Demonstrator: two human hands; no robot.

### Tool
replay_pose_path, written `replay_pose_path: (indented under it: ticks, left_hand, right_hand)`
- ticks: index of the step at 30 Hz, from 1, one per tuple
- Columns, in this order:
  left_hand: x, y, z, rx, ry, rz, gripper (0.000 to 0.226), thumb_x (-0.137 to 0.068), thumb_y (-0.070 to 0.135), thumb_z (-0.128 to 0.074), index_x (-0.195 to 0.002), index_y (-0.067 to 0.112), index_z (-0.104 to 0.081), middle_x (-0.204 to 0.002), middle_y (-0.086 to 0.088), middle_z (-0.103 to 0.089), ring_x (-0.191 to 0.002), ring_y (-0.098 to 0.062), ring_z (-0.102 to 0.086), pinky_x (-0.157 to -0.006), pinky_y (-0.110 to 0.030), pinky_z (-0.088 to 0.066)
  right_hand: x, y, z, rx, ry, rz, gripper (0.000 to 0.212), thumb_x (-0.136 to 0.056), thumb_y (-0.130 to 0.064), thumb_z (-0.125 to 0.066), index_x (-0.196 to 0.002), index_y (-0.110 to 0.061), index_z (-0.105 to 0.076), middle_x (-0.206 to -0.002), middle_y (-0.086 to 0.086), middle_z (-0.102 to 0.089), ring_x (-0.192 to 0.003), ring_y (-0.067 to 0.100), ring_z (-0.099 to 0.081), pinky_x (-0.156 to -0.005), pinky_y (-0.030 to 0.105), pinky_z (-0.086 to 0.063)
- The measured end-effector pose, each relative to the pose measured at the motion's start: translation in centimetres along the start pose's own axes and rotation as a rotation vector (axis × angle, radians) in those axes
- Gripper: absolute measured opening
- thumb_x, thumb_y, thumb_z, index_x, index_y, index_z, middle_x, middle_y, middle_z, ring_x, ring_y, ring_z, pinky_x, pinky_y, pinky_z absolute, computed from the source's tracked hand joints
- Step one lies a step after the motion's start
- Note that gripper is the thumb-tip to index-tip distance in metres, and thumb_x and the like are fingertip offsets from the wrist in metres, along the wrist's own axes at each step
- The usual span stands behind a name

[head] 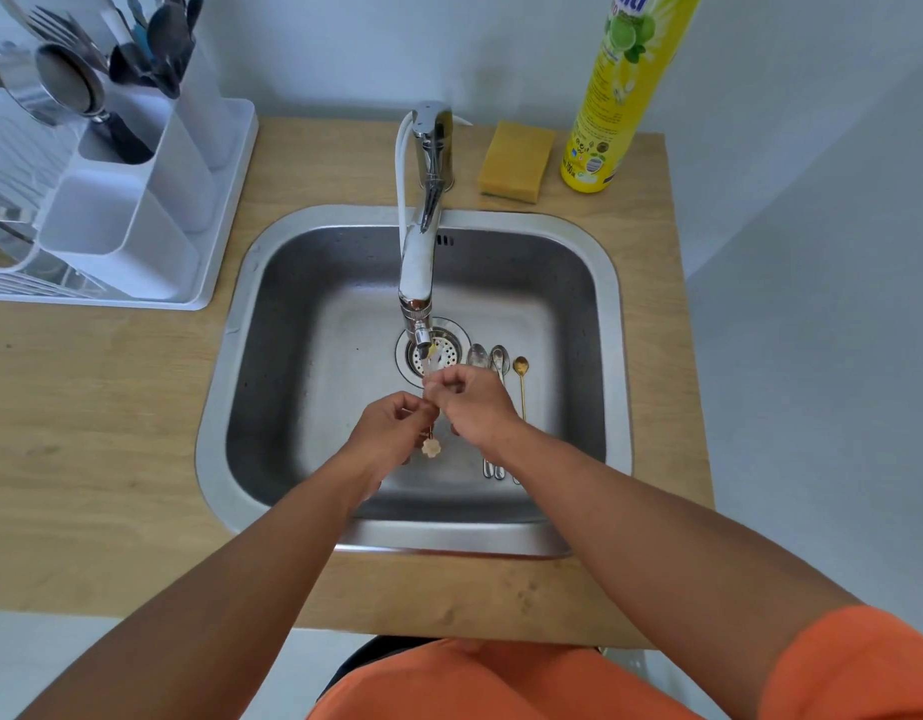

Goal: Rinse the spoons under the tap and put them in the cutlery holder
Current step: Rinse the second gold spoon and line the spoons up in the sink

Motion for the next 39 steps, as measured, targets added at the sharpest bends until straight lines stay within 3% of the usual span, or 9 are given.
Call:
replay_pose_path:
  ticks: [4,9,13,23,28,31,34,36,39]
  left_hand:
    - [0.5,-1.3,-1.0,-0.046,-0.091,0.012,0.016,-0.102,0.033,-0.064,-0.099,0.019,-0.071,-0.085,0.002,-0.077,-0.073,-0.013,-0.068,-0.067,-0.030,-0.047]
    - [0.4,-1.5,-1.7,-0.059,-0.118,0.023,0.015,-0.102,0.032,-0.063,-0.095,0.022,-0.070,-0.084,0.008,-0.076,-0.071,-0.010,-0.066,-0.064,-0.028,-0.046]
    - [0.5,-2.1,-2.4,-0.118,-0.156,0.064,0.021,-0.104,0.034,-0.061,-0.104,0.016,-0.072,-0.090,0.004,-0.075,-0.071,-0.009,-0.064,-0.062,-0.025,-0.046]
    - [0.2,-2.8,-2.4,-0.149,-0.166,0.072,0.024,-0.104,0.036,-0.060,-0.107,0.015,-0.070,-0.098,0.003,-0.076,-0.075,-0.012,-0.064,-0.063,-0.026,-0.045]
    - [0.0,-3.1,-2.2,-0.144,-0.164,0.070,0.023,-0.104,0.037,-0.059,-0.106,0.016,-0.070,-0.101,0.002,-0.077,-0.077,-0.013,-0.064,-0.066,-0.027,-0.046]
    - [-0.3,-3.3,-2.3,-0.136,-0.160,0.070,0.023,-0.103,0.037,-0.060,-0.103,0.016,-0.070,-0.099,0.002,-0.077,-0.076,-0.014,-0.064,-0.065,-0.027,-0.045]
    - [-0.4,-3.4,-2.3,-0.143,-0.162,0.062,0.023,-0.103,0.038,-0.061,-0.102,0.016,-0.070,-0.098,0.001,-0.077,-0.075,-0.013,-0.063,-0.063,-0.026,-0.045]
    - [-0.5,-3.6,-2.2,-0.147,-0.160,0.055,0.023,-0.102,0.038,-0.061,-0.101,0.018,-0.070,-0.097,0.002,-0.077,-0.074,-0.012,-0.064,-0.061,-0.025,-0.046]
    - [-0.7,-3.7,-2.2,-0.143,-0.149,0.051,0.022,-0.102,0.037,-0.061,-0.096,0.018,-0.070,-0.095,0.003,-0.077,-0.072,-0.012,-0.064,-0.058,-0.023,-0.044]
  right_hand:
    - [0.0,-0.4,1.4,-0.023,0.066,0.008,0.013,-0.095,-0.018,-0.073,-0.084,-0.026,-0.075,-0.091,-0.009,-0.076,-0.074,0.005,-0.063,-0.065,0.023,-0.047]
    - [0.1,-0.2,2.4,-0.005,0.108,0.003,0.007,-0.096,-0.019,-0.072,-0.092,-0.021,-0.076,-0.101,-0.006,-0.075,-0.090,0.006,-0.066,-0.077,0.021,-0.049]
    - [0.0,0.1,3.6,0.047,0.160,-0.020,0.017,-0.096,-0.018,-0.070,-0.082,-0.027,-0.074,-0.092,-0.013,-0.074,-0.090,0.006,-0.067,-0.071,0.017,-0.048]
    - [0.0,1.7,8.9,0.373,0.369,-0.150,0.031,-0.097,-0.012,-0.056,-0.067,-0.018,-0.062,-0.078,0.004,-0.066,-0.077,0.024,-0.064,-0.066,0.026,-0.048]
    - [-0.1,2.9,9.9,0.460,0.415,-0.245,0.013,-0.095,-0.004,-0.062,-0.099,0.002,-0.073,-0.092,0.014,-0.067,-0.092,0.032,-0.072,-0.070,0.027,-0.051]
    - [0.0,3.2,10.0,0.527,0.422,-0.284,0.006,-0.091,0.001,-0.065,-0.095,0.000,-0.070,-0.091,0.015,-0.067,-0.087,0.031,-0.072,-0.068,0.027,-0.053]
    - [-0.4,3.0,10.3,0.561,0.446,-0.294,0.009,-0.089,0.002,-0.068,-0.097,0.002,-0.071,-0.093,0.019,-0.069,-0.095,0.037,-0.074,-0.074,0.037,-0.062]
    - [-0.5,2.9,10.4,0.575,0.458,-0.305,0.009,-0.088,0.001,-0.070,-0.097,0.004,-0.071,-0.087,0.018,-0.069,-0.095,0.038,-0.075,-0.069,0.034,-0.060]
    - [-0.6,3.0,10.6,0.590,0.453,-0.316,0.008,-0.086,0.001,-0.071,-0.094,0.002,-0.071,-0.098,0.020,-0.075,-0.093,0.038,-0.075,-0.068,0.033,-0.059]
Point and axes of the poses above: each hand's wrist, its own x-axis away from the middle knuckle, its own z-axis out of the back of the hand, y = z × x, the point moved 10 cm from there along -x, towards the middle knuckle
